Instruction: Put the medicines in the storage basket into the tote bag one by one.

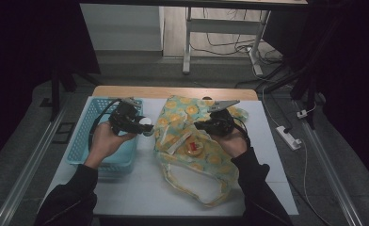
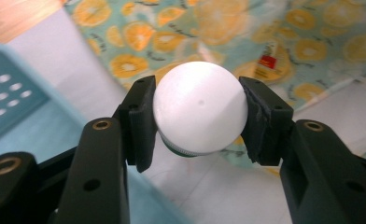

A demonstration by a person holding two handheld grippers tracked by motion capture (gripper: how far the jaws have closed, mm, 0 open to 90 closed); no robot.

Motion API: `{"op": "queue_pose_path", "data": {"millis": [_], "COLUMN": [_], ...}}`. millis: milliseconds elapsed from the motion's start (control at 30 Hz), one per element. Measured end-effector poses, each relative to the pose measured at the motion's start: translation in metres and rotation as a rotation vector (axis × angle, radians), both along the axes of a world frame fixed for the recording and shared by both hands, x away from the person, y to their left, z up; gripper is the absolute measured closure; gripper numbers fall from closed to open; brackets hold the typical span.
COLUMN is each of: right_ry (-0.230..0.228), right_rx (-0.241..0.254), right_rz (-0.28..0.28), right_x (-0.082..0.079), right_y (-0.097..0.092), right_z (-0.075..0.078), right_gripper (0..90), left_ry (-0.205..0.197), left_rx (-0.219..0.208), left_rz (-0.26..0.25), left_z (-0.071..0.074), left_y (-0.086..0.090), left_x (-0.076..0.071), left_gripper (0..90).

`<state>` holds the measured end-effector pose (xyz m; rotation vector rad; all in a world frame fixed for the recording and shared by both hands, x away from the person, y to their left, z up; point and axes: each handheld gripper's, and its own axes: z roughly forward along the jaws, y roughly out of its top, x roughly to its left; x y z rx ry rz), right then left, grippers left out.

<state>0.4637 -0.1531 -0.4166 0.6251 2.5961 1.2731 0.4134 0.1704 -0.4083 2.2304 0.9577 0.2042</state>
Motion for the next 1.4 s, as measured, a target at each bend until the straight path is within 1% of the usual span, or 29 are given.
{"op": "queue_pose_path", "data": {"millis": [233, 400, 533, 567, 733, 1033, 1100, 1267, 1400], "right_ry": [0.002, 0.001, 0.001, 0.001, 0.001, 0.001, -0.001, -0.002, 0.000], "right_rx": [-0.002, -0.002, 0.000, 0.000, -0.002, -0.002, -0.001, 0.000, -0.001], "right_rz": [0.000, 0.000, 0.000, -0.001, 0.000, 0.000, -0.001, -0.002, -0.005], "right_x": [0.000, 0.000, 0.000, 0.000, 0.000, 0.000, 0.000, 0.000, 0.001], "right_y": [0.001, 0.001, 0.001, 0.001, 0.001, 0.001, 0.001, 0.000, 0.000], "right_z": [-0.001, -0.001, -0.001, -0.001, -0.001, -0.001, 0.000, 0.000, -0.001], "right_gripper": [89.2, 89.2, 89.2, 89.2, 89.2, 89.2, 89.2, 89.2, 89.2], "left_ry": [0.001, 0.001, -0.004, -0.005, -0.006, -0.011, -0.013, -0.018, -0.022], "left_rx": [-0.002, -0.001, 0.000, 0.011, 0.015, 0.033, 0.039, 0.035, 0.050], "left_rz": [-0.065, -0.101, -0.130, -0.143, -0.169, -0.196, -0.198, -0.203, -0.202], "left_z": [-0.002, -0.004, -0.007, -0.007, -0.013, -0.025, -0.026, -0.032, -0.038], "left_y": [-0.023, -0.041, -0.055, -0.058, -0.078, -0.105, -0.109, -0.118, -0.125], "left_x": [-0.006, -0.009, -0.010, -0.009, -0.007, 0.002, 0.004, 0.011, 0.016], "left_gripper": [50.3, 50.3, 50.3, 50.3, 50.2, 50.2, 50.2, 50.2, 50.2]}}
